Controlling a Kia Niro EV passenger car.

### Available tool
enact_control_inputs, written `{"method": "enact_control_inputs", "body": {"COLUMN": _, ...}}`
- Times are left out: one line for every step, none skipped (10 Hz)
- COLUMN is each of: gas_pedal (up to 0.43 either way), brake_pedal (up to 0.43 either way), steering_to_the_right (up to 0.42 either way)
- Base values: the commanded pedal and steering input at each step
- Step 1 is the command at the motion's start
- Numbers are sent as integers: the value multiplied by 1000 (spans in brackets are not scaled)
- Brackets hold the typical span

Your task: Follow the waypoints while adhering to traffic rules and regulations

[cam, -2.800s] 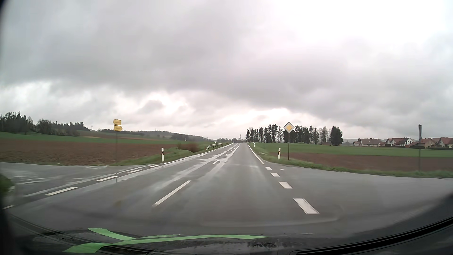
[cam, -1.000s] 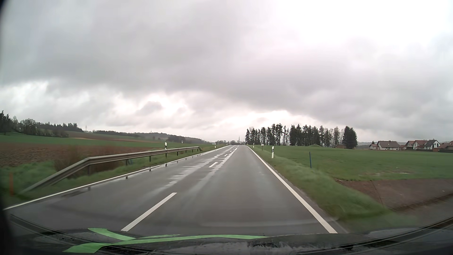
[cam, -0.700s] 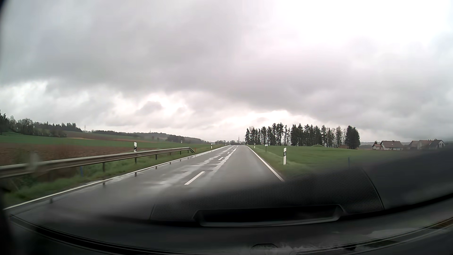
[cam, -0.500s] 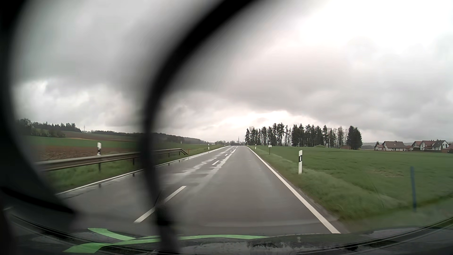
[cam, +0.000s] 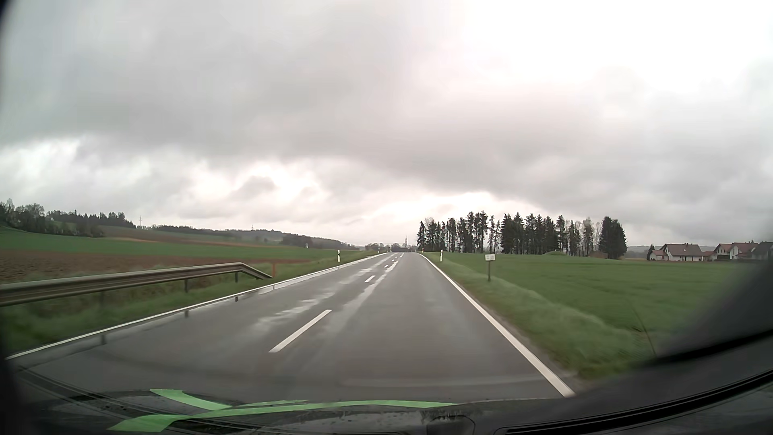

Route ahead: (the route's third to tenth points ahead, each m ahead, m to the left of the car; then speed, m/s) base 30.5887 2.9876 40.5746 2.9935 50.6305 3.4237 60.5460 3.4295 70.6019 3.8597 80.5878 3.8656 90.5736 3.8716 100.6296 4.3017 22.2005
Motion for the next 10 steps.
{"method": "enact_control_inputs", "body": {"gas_pedal": 177, "brake_pedal": 0, "steering_to_the_right": 1}}
{"method": "enact_control_inputs", "body": {"gas_pedal": 177, "brake_pedal": 0, "steering_to_the_right": 1}}
{"method": "enact_control_inputs", "body": {"gas_pedal": 177, "brake_pedal": 0, "steering_to_the_right": 1}}
{"method": "enact_control_inputs", "body": {"gas_pedal": 169, "brake_pedal": 0, "steering_to_the_right": 1}}
{"method": "enact_control_inputs", "body": {"gas_pedal": 138, "brake_pedal": 0, "steering_to_the_right": 0}}
{"method": "enact_control_inputs", "body": {"gas_pedal": 110, "brake_pedal": 0, "steering_to_the_right": 0}}
{"method": "enact_control_inputs", "body": {"gas_pedal": 79, "brake_pedal": 0, "steering_to_the_right": 0}}
{"method": "enact_control_inputs", "body": {"gas_pedal": 67, "brake_pedal": 0, "steering_to_the_right": 0}}
{"method": "enact_control_inputs", "body": {"gas_pedal": 67, "brake_pedal": 0, "steering_to_the_right": 0}}
{"method": "enact_control_inputs", "body": {"gas_pedal": 79, "brake_pedal": 0, "steering_to_the_right": 0}}
